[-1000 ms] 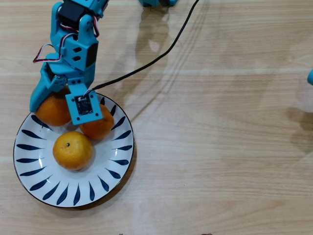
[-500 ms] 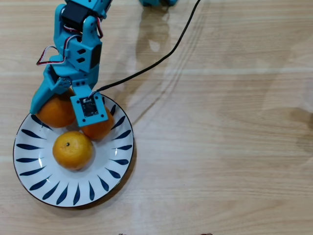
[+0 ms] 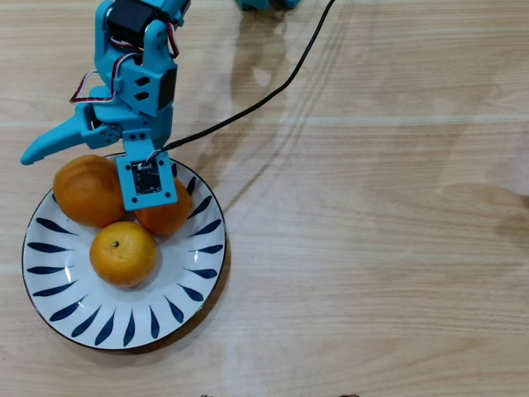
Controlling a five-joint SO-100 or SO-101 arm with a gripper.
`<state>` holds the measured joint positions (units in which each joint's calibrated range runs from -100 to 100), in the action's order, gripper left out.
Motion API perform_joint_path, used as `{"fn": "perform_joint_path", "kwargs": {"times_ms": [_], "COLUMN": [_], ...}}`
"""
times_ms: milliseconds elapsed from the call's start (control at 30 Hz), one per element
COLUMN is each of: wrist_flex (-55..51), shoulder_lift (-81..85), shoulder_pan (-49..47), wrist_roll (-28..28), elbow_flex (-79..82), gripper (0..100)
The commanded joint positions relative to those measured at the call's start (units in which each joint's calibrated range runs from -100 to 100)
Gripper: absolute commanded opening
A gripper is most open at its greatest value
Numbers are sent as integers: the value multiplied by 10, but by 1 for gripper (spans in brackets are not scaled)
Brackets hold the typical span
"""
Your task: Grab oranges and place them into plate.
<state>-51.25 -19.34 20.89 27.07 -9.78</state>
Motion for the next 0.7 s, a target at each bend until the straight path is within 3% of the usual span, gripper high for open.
{"fn": "perform_joint_path", "kwargs": {"times_ms": [0,133,233,267,333,667], "wrist_flex": [-11,-23,19,34,67,238], "shoulder_lift": [52,138,229,261,333,723], "shoulder_pan": [-4,-20,-41,-52,-81,-202], "wrist_roll": [3,-26,-71,-87,-113,-170], "elbow_flex": [-7,62,153,192,279,735], "gripper": [51,27,4,1,5,3]}}
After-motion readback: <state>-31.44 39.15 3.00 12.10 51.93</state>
